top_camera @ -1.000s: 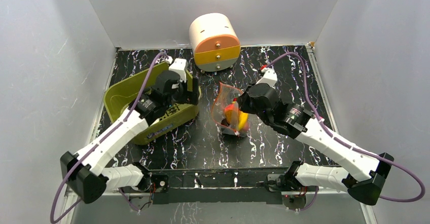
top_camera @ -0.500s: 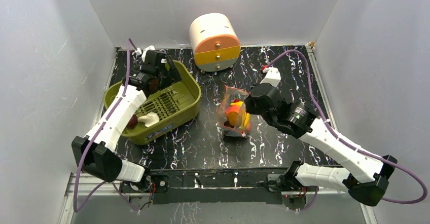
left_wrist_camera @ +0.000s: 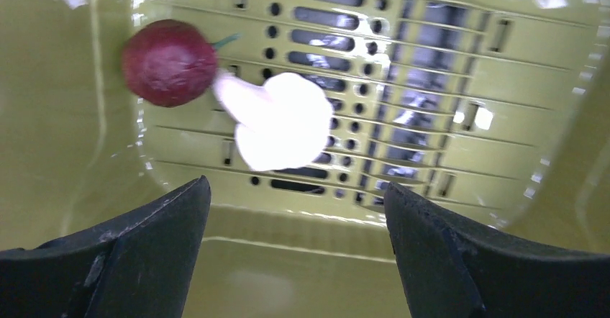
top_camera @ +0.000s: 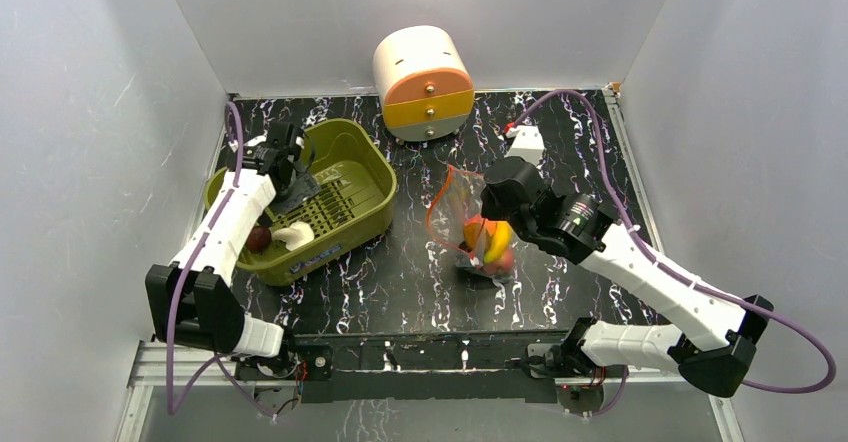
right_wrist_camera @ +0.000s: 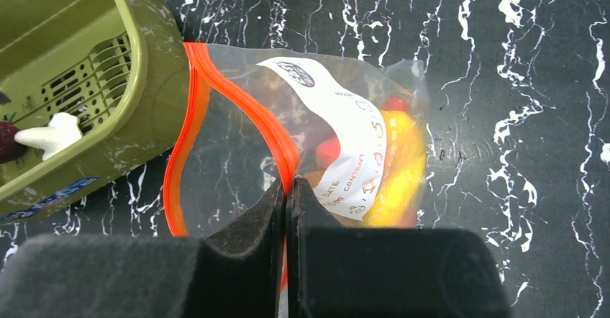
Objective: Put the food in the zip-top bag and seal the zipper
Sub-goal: Pick up the fake vegetable from the bin.
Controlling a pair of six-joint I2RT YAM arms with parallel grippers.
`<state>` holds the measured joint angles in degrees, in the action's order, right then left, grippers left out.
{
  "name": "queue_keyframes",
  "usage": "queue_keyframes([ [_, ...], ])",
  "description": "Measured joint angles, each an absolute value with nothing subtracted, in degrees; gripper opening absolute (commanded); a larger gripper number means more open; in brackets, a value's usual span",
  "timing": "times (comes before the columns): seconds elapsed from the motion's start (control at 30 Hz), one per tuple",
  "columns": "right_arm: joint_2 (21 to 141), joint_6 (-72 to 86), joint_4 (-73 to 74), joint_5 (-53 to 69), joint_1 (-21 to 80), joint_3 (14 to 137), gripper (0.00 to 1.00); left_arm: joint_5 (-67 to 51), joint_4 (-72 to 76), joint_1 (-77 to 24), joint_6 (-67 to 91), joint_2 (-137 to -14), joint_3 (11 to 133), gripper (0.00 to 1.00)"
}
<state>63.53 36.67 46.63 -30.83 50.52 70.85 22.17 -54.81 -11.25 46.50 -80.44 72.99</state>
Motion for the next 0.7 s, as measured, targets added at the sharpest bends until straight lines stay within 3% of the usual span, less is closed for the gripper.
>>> queue_keyframes([
  [0.37,65.2,37.5,49.2,-31.6,50.5,72.4,0.0,27.2,-53.1,-2.6,36.5,-81.3,67.3,0.98],
  [0.7,65.7,37.4,49.5,-31.6,50.5,72.7,0.0,27.8,-45.5,-0.4,32.9,-82.4,60.9,0.86],
])
